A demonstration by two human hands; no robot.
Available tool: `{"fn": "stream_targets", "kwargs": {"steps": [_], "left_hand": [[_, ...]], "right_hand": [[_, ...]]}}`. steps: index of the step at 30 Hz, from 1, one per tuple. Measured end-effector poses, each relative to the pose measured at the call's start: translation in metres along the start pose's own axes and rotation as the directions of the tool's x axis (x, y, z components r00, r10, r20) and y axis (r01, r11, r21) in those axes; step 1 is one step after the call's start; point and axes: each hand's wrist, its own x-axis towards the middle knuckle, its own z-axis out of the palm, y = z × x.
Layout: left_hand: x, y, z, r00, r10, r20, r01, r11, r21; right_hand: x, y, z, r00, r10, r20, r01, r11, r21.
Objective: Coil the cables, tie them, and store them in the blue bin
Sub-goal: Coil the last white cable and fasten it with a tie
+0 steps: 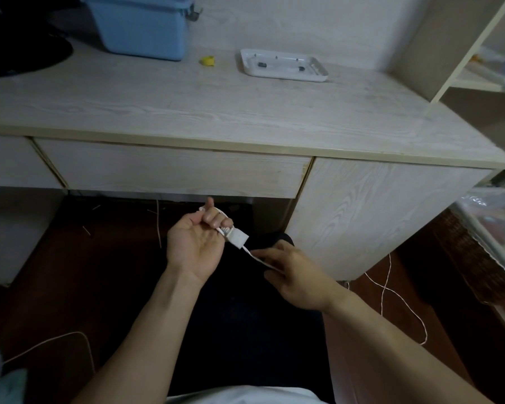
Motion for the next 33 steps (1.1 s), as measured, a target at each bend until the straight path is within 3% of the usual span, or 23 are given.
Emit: {"fn": "stream_targets", "kwargs": {"steps": [7,12,14,17,21,24,25,26,28,30,33], "left_hand": [[0.001,-0.015,-0.002,0.996,0.094,0.004,-0.090,0.936,0.340],[-0.004,-0.027,-0.007,0.975,0.217,0.047,-0.197,0.749,0.633],[-0.005,-0.028,-0.010,0.969,0.226,0.098,-0.222,0.626,0.748],[-0.007,-0.028,-0.012,0.972,0.154,0.177,-0.220,0.335,0.916],[-0.012,-0.028,-0.010,0.971,-0.100,0.216,-0.213,0.041,0.976],[-0.016,-0.030,-0.007,0.940,-0.312,0.137,-0.196,-0.165,0.967],[-0.018,-0.031,-0.006,0.924,-0.371,0.093,-0.175,-0.193,0.965],[-0.020,-0.031,-0.005,0.906,-0.421,0.045,-0.131,-0.176,0.976],[-0.023,-0.027,-0.002,0.854,-0.519,-0.025,0.006,-0.037,0.999],[-0.023,-0.020,0.003,0.789,-0.614,-0.010,0.068,0.070,0.995],[-0.022,-0.011,0.005,0.722,-0.692,0.002,0.083,0.089,0.993]], "right_hand": [[-0.001,-0.014,0.006,0.995,-0.064,0.076,0.067,0.997,-0.039],[-0.002,-0.019,0.002,0.996,-0.091,-0.020,0.092,0.991,0.092],[-0.002,-0.019,0.001,0.995,-0.088,-0.055,0.094,0.988,0.120],[-0.004,-0.019,-0.001,0.984,-0.098,-0.149,0.118,0.984,0.137],[-0.003,-0.018,-0.009,0.959,-0.113,-0.261,0.160,0.973,0.166],[-0.003,-0.010,-0.016,0.970,-0.117,-0.212,0.145,0.982,0.123],[-0.004,-0.007,-0.018,0.975,-0.122,-0.188,0.142,0.985,0.099],[-0.004,-0.004,-0.019,0.979,-0.113,-0.167,0.131,0.986,0.104],[-0.006,0.001,-0.024,0.989,-0.054,-0.141,0.080,0.979,0.188],[-0.007,0.007,-0.029,0.991,-0.005,-0.131,0.042,0.960,0.276],[-0.007,0.016,-0.035,0.986,0.020,-0.165,0.039,0.938,0.345]]}}
